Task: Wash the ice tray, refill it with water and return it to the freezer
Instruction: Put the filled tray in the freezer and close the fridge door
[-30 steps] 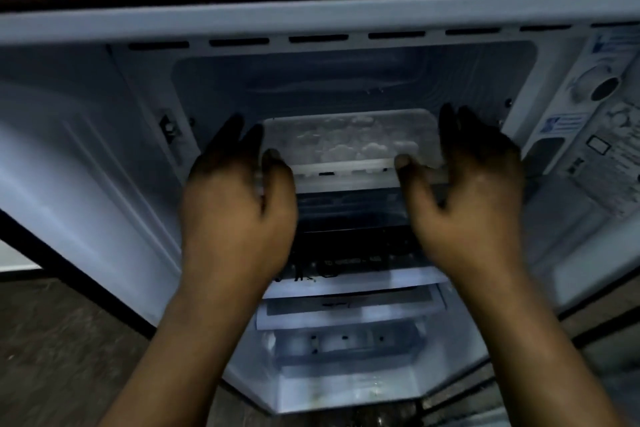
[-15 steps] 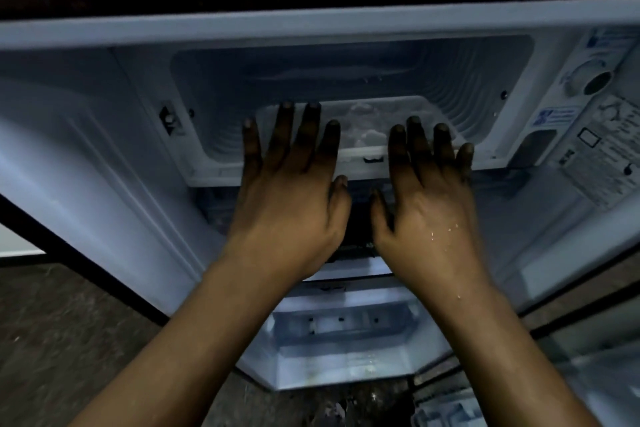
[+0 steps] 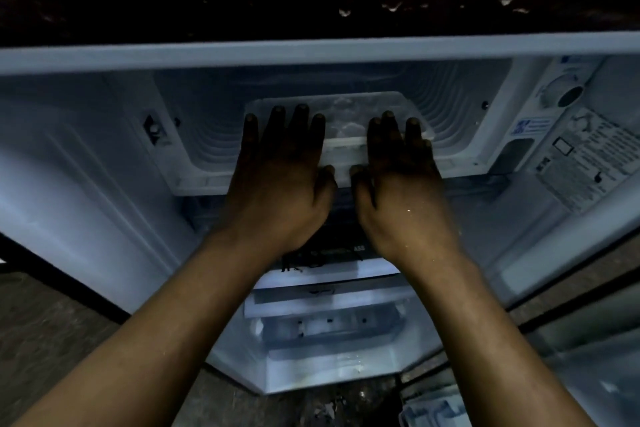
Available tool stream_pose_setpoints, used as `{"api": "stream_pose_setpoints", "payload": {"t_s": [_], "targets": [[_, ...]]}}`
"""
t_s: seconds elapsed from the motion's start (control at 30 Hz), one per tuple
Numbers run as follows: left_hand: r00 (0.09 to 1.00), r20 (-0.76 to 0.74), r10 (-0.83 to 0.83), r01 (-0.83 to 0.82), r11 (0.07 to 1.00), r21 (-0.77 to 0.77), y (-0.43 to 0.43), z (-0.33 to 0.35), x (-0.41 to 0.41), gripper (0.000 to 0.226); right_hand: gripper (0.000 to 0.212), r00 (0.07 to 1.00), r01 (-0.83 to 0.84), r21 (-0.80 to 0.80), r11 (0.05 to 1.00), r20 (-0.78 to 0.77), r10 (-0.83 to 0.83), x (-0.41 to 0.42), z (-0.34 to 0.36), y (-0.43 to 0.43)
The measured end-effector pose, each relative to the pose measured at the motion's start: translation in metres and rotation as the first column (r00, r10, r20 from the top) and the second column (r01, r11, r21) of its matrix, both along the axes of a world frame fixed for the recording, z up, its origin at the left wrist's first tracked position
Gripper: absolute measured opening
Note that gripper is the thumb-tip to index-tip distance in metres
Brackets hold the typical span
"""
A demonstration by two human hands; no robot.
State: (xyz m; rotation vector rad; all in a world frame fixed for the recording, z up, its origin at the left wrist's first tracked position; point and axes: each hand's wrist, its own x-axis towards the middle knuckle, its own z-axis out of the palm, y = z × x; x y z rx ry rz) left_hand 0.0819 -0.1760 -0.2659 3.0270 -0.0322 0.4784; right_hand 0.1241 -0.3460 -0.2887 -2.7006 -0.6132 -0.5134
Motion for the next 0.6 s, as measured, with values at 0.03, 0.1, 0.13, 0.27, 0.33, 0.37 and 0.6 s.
{"api": "stream_pose_setpoints", "payload": {"t_s": [0.03, 0.1, 0.13, 0.27, 0.33, 0.37, 0.6], "targets": [[1.0, -0.001, -0.003, 0.003, 1.0, 0.0, 0.002, -0.001, 0.002, 0.077, 0.071, 1.0, -0.001, -0.002, 1.0, -0.013, 0.001, 0.002, 0.001, 0.001], [1.0, -0.011, -0.005, 0.005, 1.0, -0.004, 0.005, -0.002, 0.007, 0.078, 0.071, 0.999, -0.005, -0.001, 1.0, -0.034, 0.005, 0.006, 0.003, 0.003], [1.0, -0.017, -0.004, 0.004, 1.0, -0.006, 0.006, -0.002, 0.01, 0.079, 0.071, 0.999, -0.009, -0.004, 1.0, -0.052, 0.009, 0.008, 0.005, 0.004], [1.0, -0.027, -0.005, 0.005, 1.0, 0.002, 0.01, 0.0, 0.021, 0.08, 0.07, 0.995, -0.012, -0.02, 1.0, -0.096, 0.01, 0.016, 0.009, 0.007], [0.999, -0.043, -0.011, 0.011, 1.0, 0.003, 0.012, 0.001, 0.025, 0.084, 0.072, 0.995, -0.005, -0.034, 0.999, -0.101, 0.002, 0.021, 0.01, 0.01], [0.999, -0.049, -0.018, 0.018, 1.0, 0.003, 0.014, 0.001, 0.027, 0.086, 0.073, 0.994, -0.003, -0.041, 0.999, -0.112, -0.002, 0.022, 0.011, 0.011], [1.0, 0.006, -0.019, 0.019, 1.0, -0.014, 0.013, -0.007, 0.022, 0.082, 0.082, 0.996, 0.038, -0.039, 0.998, -0.077, -0.041, 0.019, 0.004, 0.009]]}}
